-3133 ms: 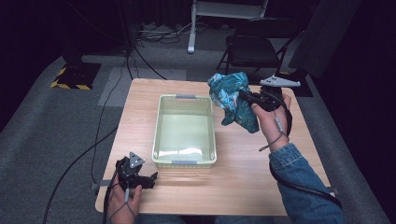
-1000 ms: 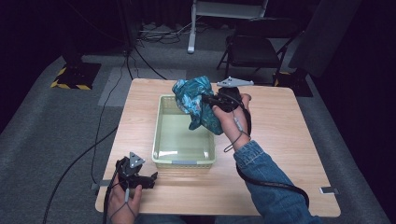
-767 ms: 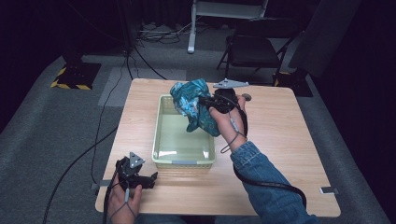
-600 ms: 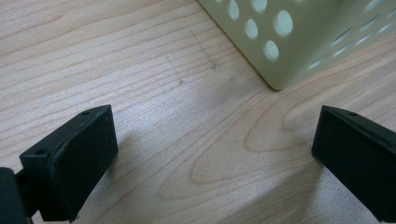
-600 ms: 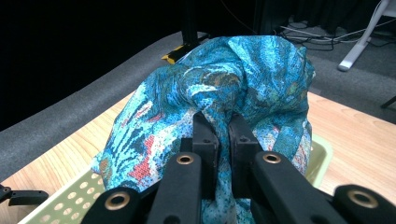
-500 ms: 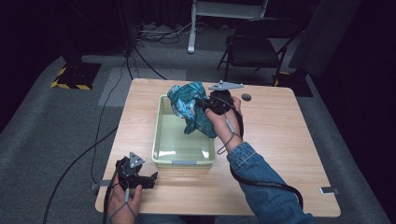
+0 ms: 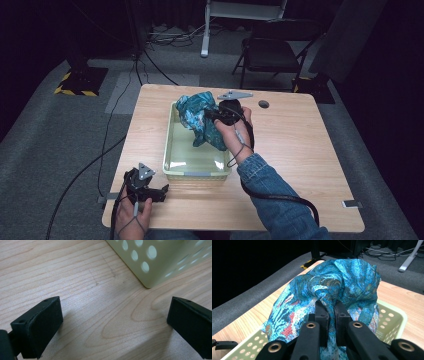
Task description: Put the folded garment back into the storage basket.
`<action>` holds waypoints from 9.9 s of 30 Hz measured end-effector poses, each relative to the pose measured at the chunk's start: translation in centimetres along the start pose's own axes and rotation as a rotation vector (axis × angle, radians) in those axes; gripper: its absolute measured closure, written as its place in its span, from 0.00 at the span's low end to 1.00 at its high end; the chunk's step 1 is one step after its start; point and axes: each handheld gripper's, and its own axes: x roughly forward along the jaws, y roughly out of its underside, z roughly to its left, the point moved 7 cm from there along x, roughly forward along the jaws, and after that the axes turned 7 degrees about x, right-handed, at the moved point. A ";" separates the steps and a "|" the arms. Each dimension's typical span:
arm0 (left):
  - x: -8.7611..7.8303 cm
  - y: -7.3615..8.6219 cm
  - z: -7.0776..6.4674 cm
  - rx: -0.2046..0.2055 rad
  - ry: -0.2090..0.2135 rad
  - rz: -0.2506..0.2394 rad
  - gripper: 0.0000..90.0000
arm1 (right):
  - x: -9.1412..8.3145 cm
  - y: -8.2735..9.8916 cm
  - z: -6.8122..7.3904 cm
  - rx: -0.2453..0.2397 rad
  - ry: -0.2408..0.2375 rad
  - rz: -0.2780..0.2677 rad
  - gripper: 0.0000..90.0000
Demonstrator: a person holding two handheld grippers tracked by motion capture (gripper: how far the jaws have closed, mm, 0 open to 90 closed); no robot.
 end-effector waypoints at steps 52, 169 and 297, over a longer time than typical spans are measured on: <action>0.0 0.0 0.0 -0.002 0.002 -0.002 0.00 | -4.8 0.4 -2.1 -0.070 -0.137 0.029 0.34; 0.2 -0.2 0.1 -0.004 0.001 -0.002 0.00 | -17.6 5.8 -14.8 -0.077 0.071 -0.014 0.30; 0.3 -0.3 0.2 -0.002 0.002 -0.002 0.00 | -20.9 23.9 -25.4 0.121 0.233 0.181 0.26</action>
